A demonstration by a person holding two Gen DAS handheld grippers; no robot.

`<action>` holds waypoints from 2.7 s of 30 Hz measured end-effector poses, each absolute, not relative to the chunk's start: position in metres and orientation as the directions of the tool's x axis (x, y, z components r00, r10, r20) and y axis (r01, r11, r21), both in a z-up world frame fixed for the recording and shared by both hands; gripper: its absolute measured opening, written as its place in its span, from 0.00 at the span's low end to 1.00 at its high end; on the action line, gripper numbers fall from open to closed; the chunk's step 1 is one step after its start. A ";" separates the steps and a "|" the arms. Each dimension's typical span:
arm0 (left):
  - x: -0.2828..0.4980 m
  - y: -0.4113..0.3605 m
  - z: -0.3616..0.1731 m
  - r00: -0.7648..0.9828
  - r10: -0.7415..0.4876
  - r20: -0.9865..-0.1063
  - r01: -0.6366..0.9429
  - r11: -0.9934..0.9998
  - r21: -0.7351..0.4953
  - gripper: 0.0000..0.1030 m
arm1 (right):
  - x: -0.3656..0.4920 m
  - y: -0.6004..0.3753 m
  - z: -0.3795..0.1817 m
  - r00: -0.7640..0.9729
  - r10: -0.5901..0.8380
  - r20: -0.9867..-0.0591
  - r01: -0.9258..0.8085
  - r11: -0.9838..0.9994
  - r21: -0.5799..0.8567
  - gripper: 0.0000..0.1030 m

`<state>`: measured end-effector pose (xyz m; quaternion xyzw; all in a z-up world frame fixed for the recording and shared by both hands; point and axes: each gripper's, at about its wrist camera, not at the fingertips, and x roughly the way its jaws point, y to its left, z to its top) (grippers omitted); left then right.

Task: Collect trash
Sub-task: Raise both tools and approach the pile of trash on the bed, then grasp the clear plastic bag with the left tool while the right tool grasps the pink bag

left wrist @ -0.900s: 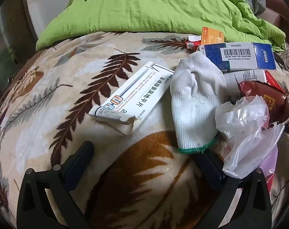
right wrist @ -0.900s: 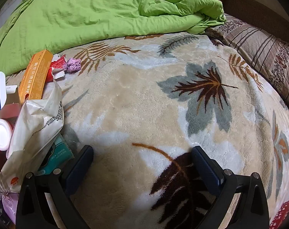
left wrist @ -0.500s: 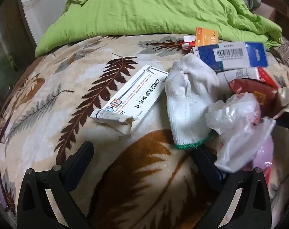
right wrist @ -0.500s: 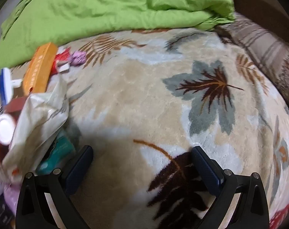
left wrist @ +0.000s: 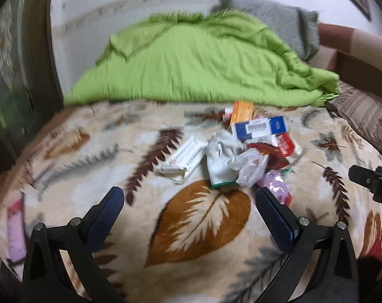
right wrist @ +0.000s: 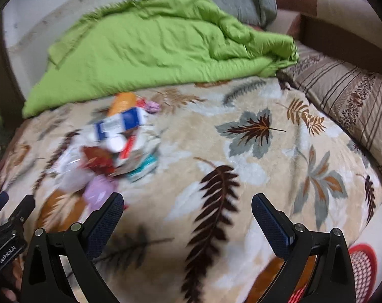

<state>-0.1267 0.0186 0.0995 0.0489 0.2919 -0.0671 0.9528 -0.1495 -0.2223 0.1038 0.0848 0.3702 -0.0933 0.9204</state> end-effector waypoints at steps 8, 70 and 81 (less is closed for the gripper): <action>-0.204 0.036 0.122 0.939 -0.109 -0.327 0.136 0.989 0.062 1.00 | -0.215 -0.189 0.129 0.857 -0.210 -0.471 0.233 0.973 -0.011 0.99; -0.160 0.031 0.095 0.822 -0.165 -0.545 0.177 0.984 -0.030 1.00 | -0.207 -0.198 0.116 0.816 -0.189 -0.546 0.250 0.967 0.039 0.99; -0.160 0.029 0.094 0.821 -0.162 -0.548 0.175 0.984 -0.029 1.00 | -0.206 -0.199 0.113 0.813 -0.183 -0.553 0.247 0.968 0.043 0.99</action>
